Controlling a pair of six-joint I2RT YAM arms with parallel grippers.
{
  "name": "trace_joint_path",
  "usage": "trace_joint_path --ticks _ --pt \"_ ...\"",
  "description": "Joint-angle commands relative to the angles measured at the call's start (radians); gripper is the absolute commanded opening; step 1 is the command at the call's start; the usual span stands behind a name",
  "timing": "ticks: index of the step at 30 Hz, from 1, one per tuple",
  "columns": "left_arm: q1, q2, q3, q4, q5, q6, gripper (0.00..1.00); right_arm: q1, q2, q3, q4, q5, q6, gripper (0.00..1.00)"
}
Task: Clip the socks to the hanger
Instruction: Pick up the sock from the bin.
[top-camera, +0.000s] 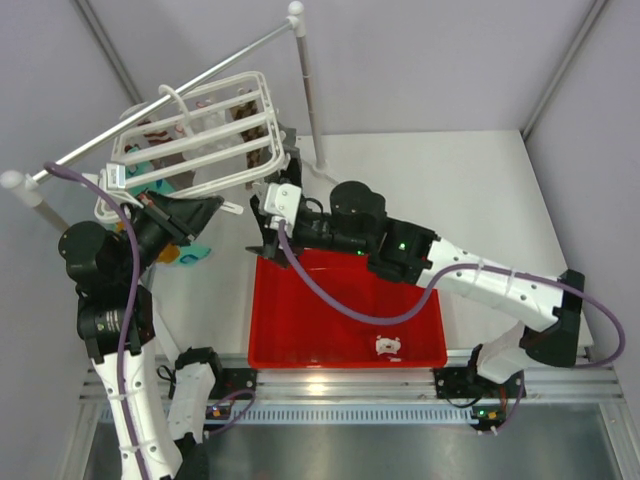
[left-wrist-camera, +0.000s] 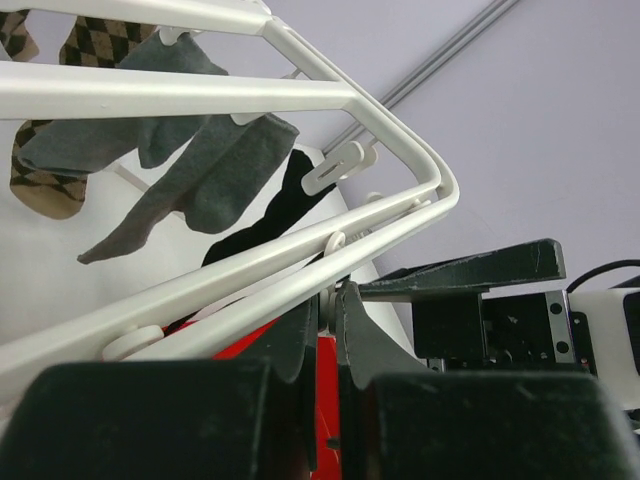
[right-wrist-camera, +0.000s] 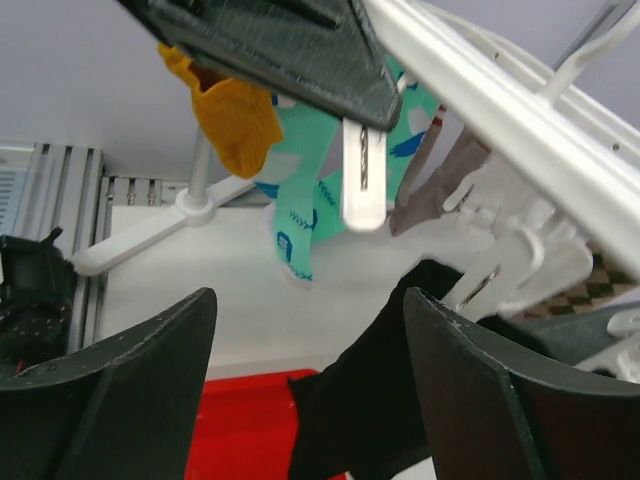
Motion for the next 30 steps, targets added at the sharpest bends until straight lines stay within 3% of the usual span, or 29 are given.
trace_joint_path --ticks 1,4,8,13,17,19,30 --pt "0.000 0.012 0.005 0.030 -0.006 -0.010 0.00 0.011 -0.122 -0.063 -0.030 0.010 0.016 0.75" --pt "0.000 0.012 0.009 0.034 0.002 -0.005 0.00 0.000 -0.193 -0.142 -0.096 -0.003 0.018 0.80" --pt "0.000 0.008 0.011 0.034 0.005 0.012 0.00 -0.056 -0.283 -0.285 -0.290 -0.067 0.013 1.00" --pt "0.000 0.008 0.006 0.033 0.009 0.010 0.00 -0.171 -0.389 -0.477 -0.470 -0.150 -0.143 1.00" --pt "-0.002 0.007 0.003 0.036 0.014 0.013 0.00 -0.201 -0.385 -0.625 -0.559 -0.115 -0.292 0.96" --pt "0.000 0.007 0.000 0.035 0.012 0.013 0.00 -0.213 -0.324 -0.647 -0.562 -0.087 -0.300 0.86" --pt "0.000 0.009 0.006 0.025 0.006 0.022 0.00 -0.227 -0.018 -0.606 -0.329 -0.050 -0.223 0.74"
